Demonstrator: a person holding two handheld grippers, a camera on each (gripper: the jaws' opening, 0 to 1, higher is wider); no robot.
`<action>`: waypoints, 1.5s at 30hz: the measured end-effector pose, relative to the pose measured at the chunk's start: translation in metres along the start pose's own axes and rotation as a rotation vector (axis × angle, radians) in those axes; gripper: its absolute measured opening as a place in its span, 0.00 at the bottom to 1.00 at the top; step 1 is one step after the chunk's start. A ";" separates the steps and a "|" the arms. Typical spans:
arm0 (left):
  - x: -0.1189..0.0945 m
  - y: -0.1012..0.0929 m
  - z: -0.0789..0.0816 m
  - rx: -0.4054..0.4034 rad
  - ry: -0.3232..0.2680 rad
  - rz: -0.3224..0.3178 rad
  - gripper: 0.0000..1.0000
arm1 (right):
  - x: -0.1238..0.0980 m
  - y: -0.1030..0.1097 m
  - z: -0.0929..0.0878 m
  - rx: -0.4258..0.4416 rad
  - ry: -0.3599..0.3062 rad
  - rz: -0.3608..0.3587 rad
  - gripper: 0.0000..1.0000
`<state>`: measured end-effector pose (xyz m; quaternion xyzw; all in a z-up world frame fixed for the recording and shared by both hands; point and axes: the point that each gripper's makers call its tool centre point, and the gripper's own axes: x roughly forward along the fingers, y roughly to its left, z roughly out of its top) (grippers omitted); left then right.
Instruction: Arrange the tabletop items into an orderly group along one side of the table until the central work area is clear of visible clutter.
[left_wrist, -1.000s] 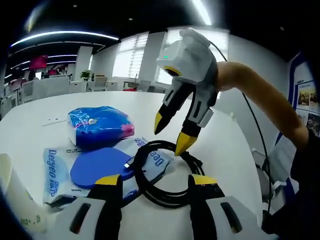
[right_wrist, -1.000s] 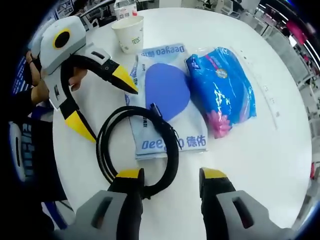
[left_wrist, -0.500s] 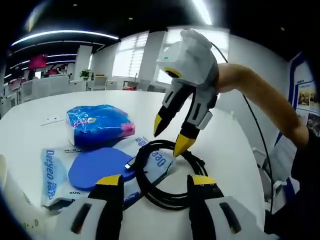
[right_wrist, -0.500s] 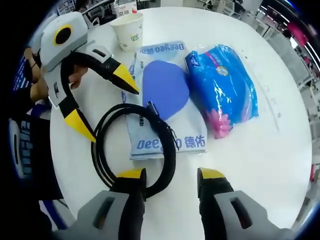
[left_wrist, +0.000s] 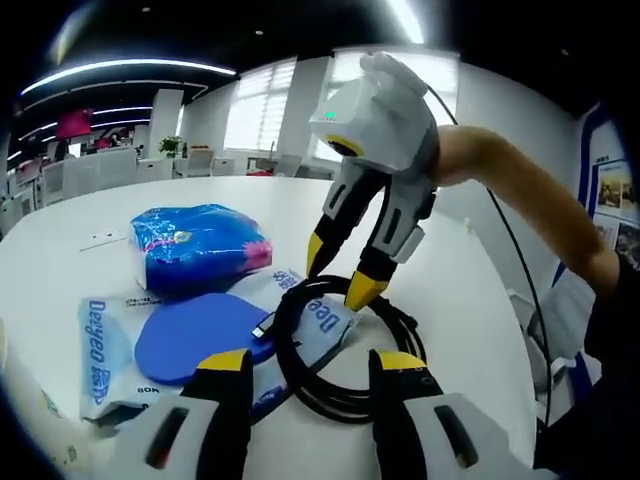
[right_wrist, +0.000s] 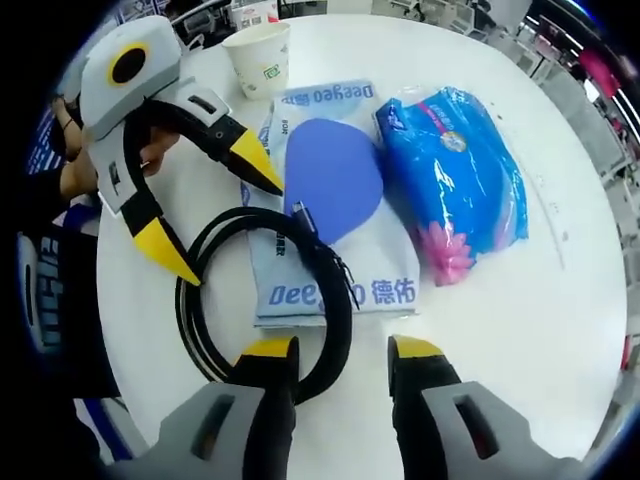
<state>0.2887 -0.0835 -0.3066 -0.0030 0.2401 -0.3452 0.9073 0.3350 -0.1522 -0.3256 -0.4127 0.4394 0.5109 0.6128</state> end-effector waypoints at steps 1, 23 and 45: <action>0.000 0.000 0.000 0.000 0.001 0.000 0.45 | 0.000 0.000 0.000 -0.004 -0.002 0.001 0.32; 0.007 0.000 0.000 0.052 0.022 0.025 0.22 | 0.008 0.007 0.005 -0.032 -0.022 0.028 0.15; 0.007 0.006 0.002 0.083 0.017 0.041 0.12 | 0.003 0.005 0.007 0.066 -0.070 0.023 0.08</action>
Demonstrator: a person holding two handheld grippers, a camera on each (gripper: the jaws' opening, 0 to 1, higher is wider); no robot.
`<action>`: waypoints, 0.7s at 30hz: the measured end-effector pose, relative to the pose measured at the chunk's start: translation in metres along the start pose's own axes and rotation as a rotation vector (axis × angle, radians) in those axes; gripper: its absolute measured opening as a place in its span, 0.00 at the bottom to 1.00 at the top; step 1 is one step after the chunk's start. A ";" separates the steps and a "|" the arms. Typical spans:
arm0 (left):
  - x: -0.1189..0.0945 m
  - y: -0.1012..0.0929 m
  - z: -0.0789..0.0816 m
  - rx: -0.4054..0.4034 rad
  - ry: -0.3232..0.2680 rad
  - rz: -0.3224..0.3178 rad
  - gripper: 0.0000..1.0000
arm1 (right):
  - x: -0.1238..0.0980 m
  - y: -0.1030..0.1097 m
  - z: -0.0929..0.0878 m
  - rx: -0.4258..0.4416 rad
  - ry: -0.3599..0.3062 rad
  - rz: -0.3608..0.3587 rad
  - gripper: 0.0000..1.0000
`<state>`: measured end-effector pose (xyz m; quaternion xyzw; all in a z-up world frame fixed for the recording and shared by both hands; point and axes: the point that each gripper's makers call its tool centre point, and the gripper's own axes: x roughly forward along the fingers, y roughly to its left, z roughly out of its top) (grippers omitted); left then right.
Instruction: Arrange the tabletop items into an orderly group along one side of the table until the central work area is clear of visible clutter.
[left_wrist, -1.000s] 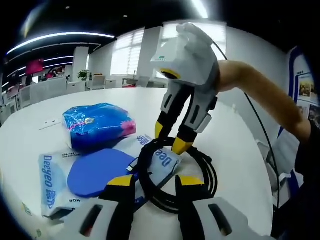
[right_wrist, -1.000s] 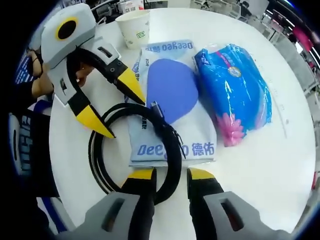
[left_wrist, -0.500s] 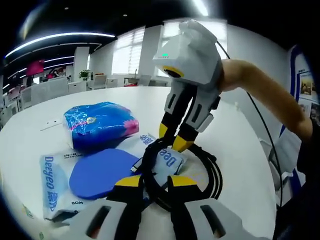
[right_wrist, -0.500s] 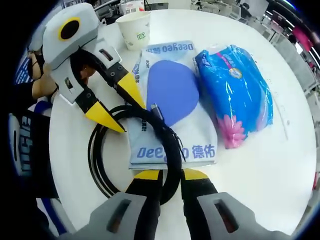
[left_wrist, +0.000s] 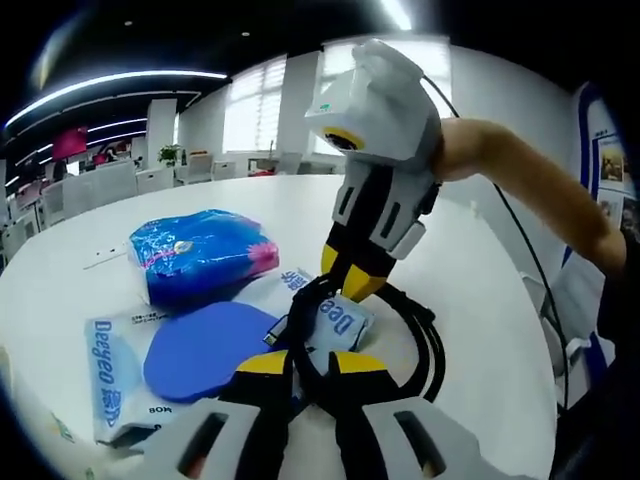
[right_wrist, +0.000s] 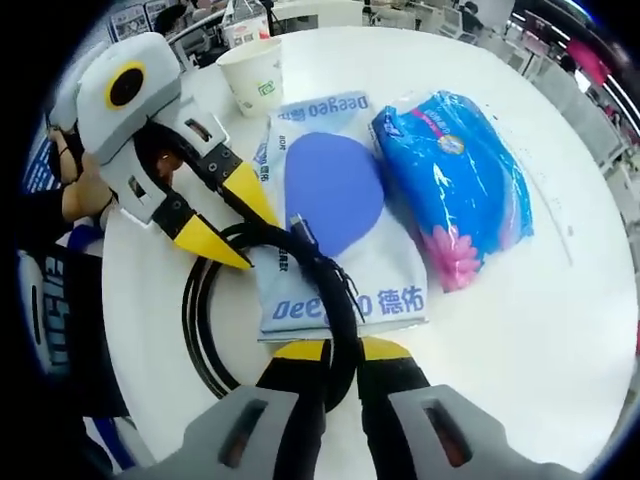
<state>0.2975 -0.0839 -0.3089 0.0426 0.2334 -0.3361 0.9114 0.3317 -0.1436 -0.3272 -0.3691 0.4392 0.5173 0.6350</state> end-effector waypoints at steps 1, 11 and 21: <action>0.000 0.000 0.000 0.000 -0.001 0.001 0.12 | 0.000 0.000 0.000 0.000 0.000 -0.001 0.08; -0.002 -0.003 0.003 0.017 -0.009 0.006 0.10 | -0.006 0.001 0.000 0.005 -0.014 -0.015 0.07; -0.010 -0.017 0.006 0.036 -0.025 -0.003 0.09 | -0.019 0.002 0.002 0.028 -0.010 -0.011 0.06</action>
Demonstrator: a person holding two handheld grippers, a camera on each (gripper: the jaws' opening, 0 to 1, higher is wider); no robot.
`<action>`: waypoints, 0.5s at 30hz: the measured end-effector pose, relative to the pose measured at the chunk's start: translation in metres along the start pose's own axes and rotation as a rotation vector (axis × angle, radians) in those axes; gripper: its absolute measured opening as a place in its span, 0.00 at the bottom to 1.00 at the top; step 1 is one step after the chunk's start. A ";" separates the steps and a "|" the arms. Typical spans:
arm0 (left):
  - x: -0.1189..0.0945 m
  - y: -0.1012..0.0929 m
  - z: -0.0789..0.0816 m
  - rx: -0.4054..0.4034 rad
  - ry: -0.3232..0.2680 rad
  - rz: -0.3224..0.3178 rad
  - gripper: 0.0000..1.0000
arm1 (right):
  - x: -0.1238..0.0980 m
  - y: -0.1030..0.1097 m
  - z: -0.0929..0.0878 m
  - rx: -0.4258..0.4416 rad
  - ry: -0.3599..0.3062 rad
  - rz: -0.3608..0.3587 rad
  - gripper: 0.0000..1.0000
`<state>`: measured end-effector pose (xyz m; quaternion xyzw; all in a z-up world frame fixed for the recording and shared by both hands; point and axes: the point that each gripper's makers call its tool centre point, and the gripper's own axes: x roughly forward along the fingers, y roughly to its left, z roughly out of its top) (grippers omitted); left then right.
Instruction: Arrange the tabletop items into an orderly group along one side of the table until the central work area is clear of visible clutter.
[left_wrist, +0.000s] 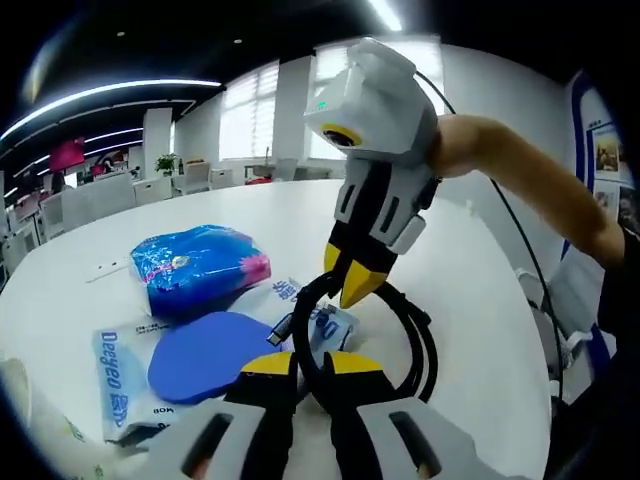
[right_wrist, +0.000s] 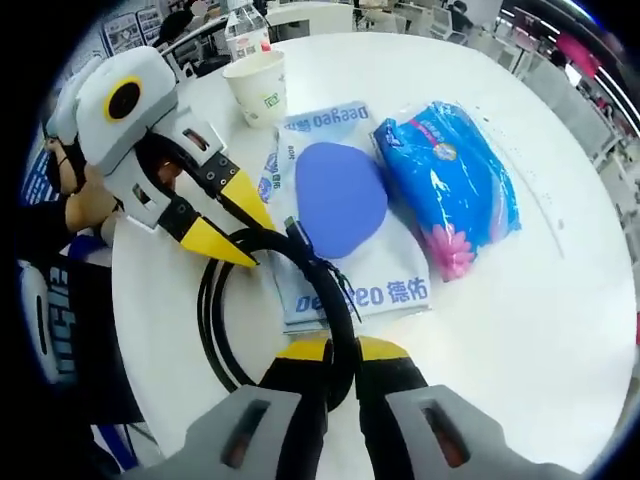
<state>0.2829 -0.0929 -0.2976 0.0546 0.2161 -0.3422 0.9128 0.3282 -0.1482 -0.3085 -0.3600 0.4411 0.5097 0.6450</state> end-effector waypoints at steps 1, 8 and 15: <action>-0.001 -0.004 0.000 0.003 -0.002 0.000 0.08 | -0.001 0.000 0.001 0.001 0.001 0.000 0.06; -0.009 -0.001 0.009 0.019 -0.018 -0.007 0.07 | -0.014 0.005 0.005 -0.012 0.012 -0.013 0.05; -0.020 -0.001 0.022 0.032 -0.043 -0.010 0.07 | -0.031 0.012 0.011 -0.020 0.013 -0.032 0.05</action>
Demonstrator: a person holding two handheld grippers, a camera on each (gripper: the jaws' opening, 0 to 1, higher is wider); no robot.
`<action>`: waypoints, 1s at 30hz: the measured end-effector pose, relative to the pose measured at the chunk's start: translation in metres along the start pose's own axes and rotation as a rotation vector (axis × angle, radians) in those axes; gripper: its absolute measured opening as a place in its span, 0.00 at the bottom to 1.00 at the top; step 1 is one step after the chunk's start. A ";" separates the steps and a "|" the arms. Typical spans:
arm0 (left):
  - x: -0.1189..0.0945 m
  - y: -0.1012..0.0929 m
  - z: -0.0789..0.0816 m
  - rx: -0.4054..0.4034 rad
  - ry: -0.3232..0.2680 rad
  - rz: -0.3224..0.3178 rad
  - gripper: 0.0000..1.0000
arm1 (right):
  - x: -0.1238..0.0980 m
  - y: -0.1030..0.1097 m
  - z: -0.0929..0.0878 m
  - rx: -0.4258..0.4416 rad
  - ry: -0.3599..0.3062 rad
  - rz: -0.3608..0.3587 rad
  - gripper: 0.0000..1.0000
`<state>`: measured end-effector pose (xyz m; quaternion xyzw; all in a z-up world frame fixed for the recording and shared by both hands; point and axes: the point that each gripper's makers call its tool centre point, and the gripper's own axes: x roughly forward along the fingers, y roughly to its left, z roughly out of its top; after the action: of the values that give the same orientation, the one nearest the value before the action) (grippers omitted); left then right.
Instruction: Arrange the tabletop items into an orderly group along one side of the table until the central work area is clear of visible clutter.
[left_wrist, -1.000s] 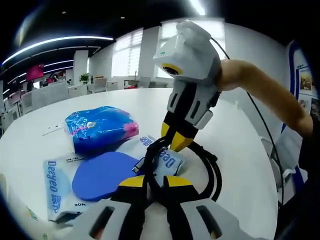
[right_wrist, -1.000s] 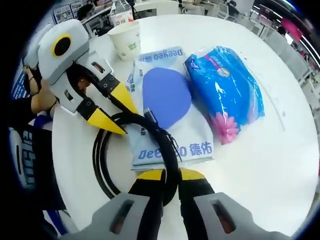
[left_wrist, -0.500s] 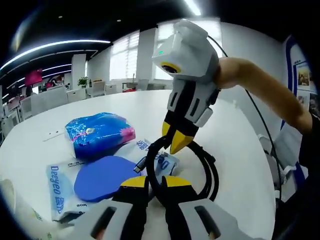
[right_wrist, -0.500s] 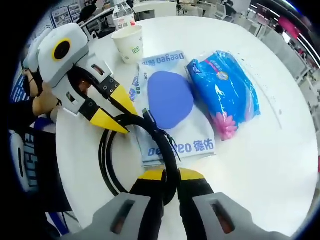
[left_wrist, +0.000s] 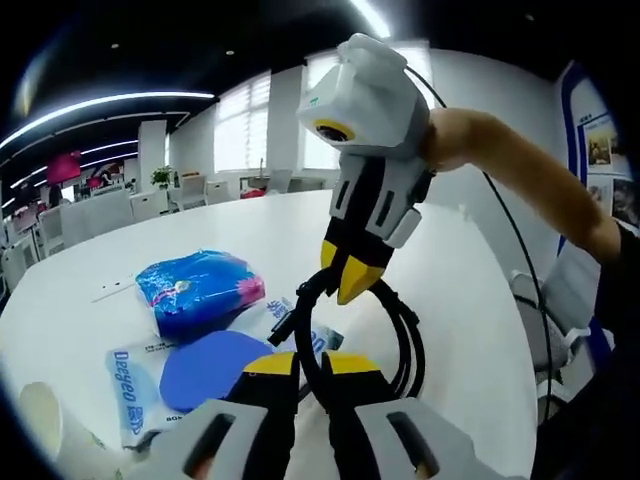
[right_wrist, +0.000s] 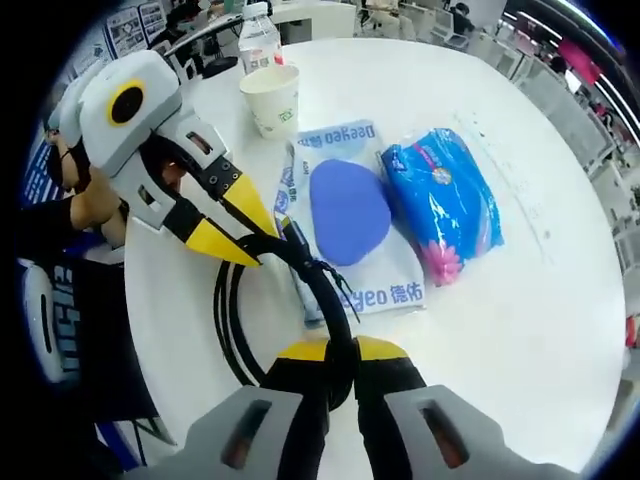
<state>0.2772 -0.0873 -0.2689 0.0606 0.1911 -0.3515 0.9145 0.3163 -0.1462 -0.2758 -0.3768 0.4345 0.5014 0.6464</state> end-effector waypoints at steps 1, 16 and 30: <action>-0.002 0.000 0.003 0.002 -0.005 -0.002 0.07 | -0.004 0.002 0.001 -0.003 -0.004 -0.005 0.05; -0.023 0.000 0.048 0.054 -0.061 -0.009 0.07 | -0.050 0.008 0.017 -0.021 -0.018 -0.050 0.05; -0.046 -0.010 0.085 0.131 -0.107 0.001 0.07 | -0.089 0.010 0.028 -0.039 -0.052 -0.081 0.05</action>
<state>0.2652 -0.0868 -0.1724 0.1014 0.1188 -0.3654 0.9177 0.3010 -0.1463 -0.1833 -0.3932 0.3920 0.4928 0.6700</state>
